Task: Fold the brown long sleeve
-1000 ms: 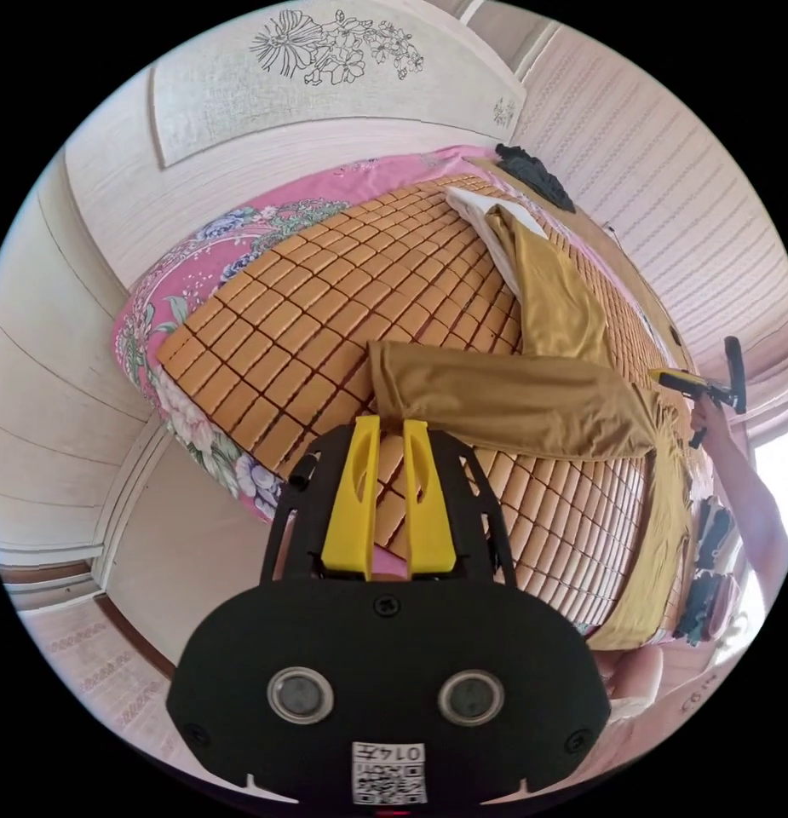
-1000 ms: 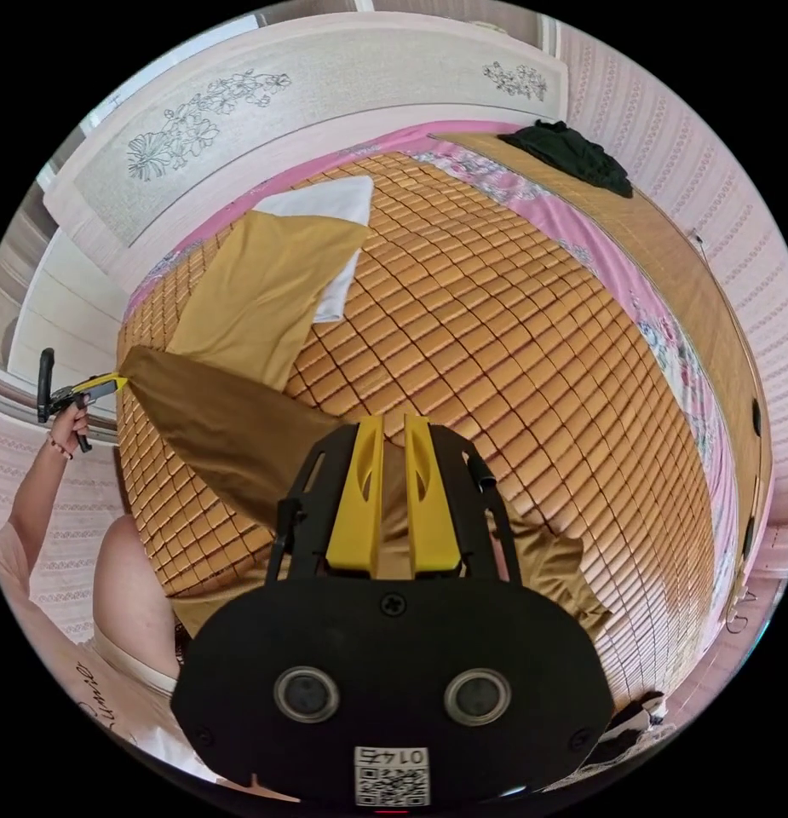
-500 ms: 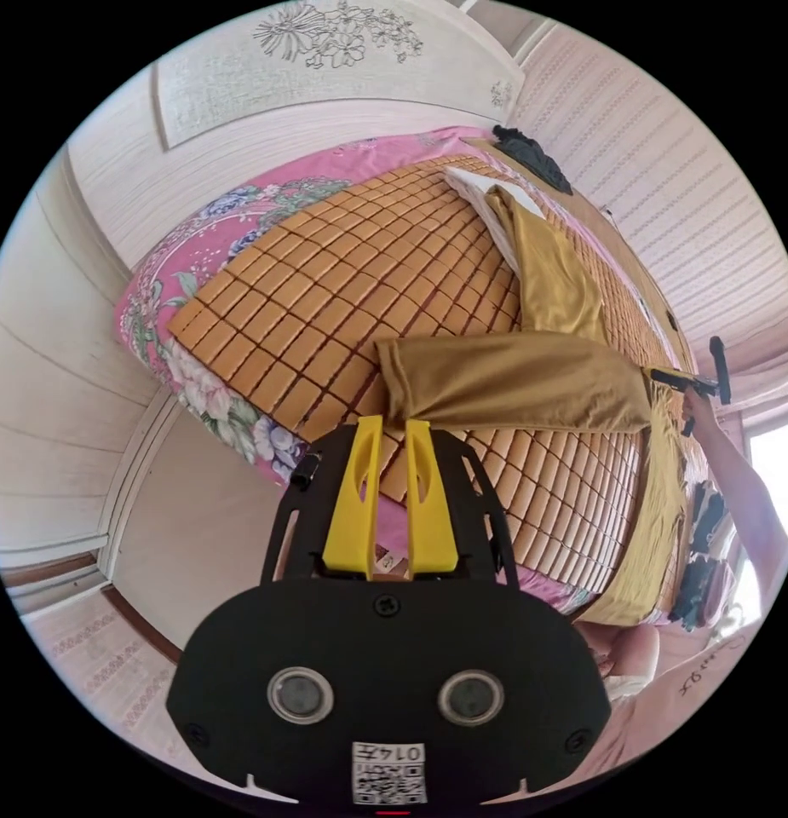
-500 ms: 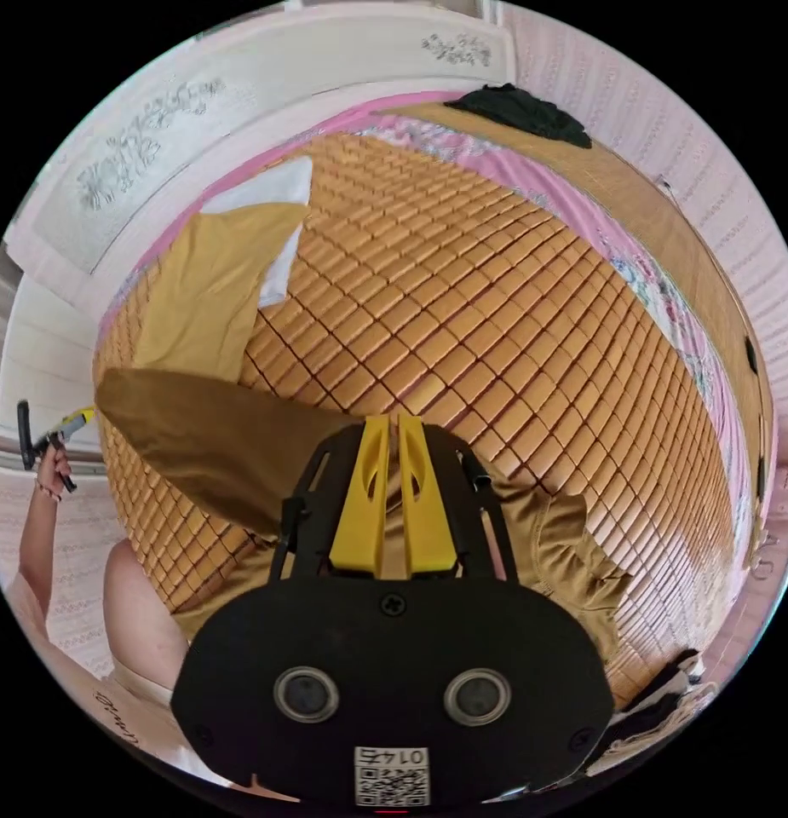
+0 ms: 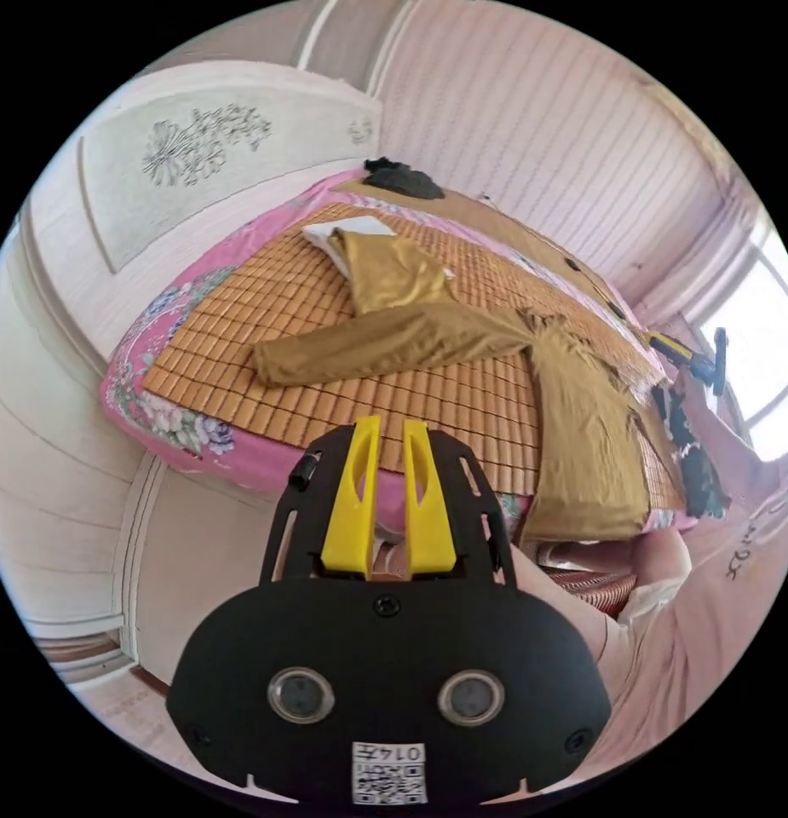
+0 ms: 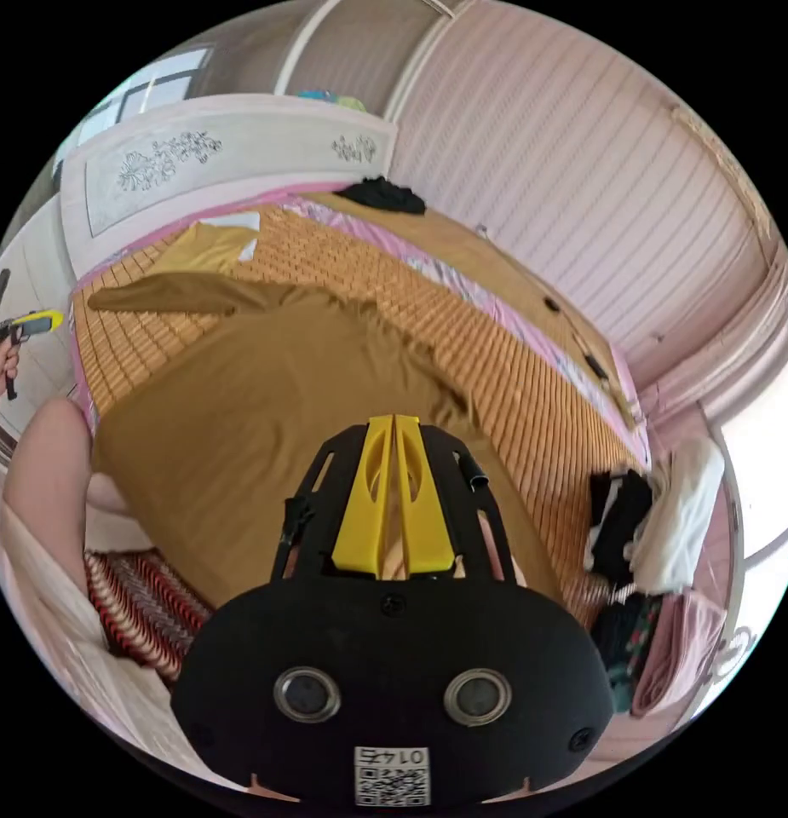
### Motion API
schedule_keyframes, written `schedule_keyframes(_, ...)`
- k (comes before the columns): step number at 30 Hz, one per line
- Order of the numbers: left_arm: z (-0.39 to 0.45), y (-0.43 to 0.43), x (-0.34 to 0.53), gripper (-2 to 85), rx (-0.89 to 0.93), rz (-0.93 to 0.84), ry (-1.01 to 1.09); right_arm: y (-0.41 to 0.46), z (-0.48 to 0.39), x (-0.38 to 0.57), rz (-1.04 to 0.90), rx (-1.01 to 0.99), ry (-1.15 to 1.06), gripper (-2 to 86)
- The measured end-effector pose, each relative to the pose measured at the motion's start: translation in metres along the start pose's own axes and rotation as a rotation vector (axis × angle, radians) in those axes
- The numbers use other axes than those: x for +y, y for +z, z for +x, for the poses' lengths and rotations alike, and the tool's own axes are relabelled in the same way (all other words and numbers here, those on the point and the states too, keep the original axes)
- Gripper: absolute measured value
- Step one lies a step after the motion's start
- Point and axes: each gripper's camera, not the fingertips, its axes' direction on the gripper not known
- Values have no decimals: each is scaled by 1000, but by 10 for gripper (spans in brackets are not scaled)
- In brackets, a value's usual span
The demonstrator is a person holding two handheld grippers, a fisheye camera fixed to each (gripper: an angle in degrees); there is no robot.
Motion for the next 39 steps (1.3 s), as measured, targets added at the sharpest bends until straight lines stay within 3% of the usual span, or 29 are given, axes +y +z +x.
schedule_keyframes(7, 67, 27, -3, 67, 178, 217, -87, -41, -27, 90, -92, -72, -61, 35)
schedule_keyframes(12, 87, 21, -10, 76, -88, 298, -14, -36, -73, 49, -53, -245, -210, 62)
schedule_keyframes(16, 40, 14, 4, 94, -174, 460, -123, -22, -134, -32, 13, -406, -349, 73)
schedule_keyframes(21, -36, 35, -7, 121, -296, 375, -340, -10, -262, -170, 144, -574, -556, 74)
schedule_keyframes(26, -109, 66, -25, 124, -341, 327, -477, 6, -375, -262, 259, -603, -691, 73)
schedule_keyframes(30, -150, 77, -29, 122, -367, 289, -504, 37, -466, -316, 190, -663, -837, 98)
schedule_keyframes(34, -187, 98, -29, 121, -229, 259, -562, 60, -526, -340, 121, -673, -932, 108)
schedule_keyframes(39, -200, 96, -35, 115, -234, 323, -552, 83, -589, -357, 86, -623, -1048, 112)
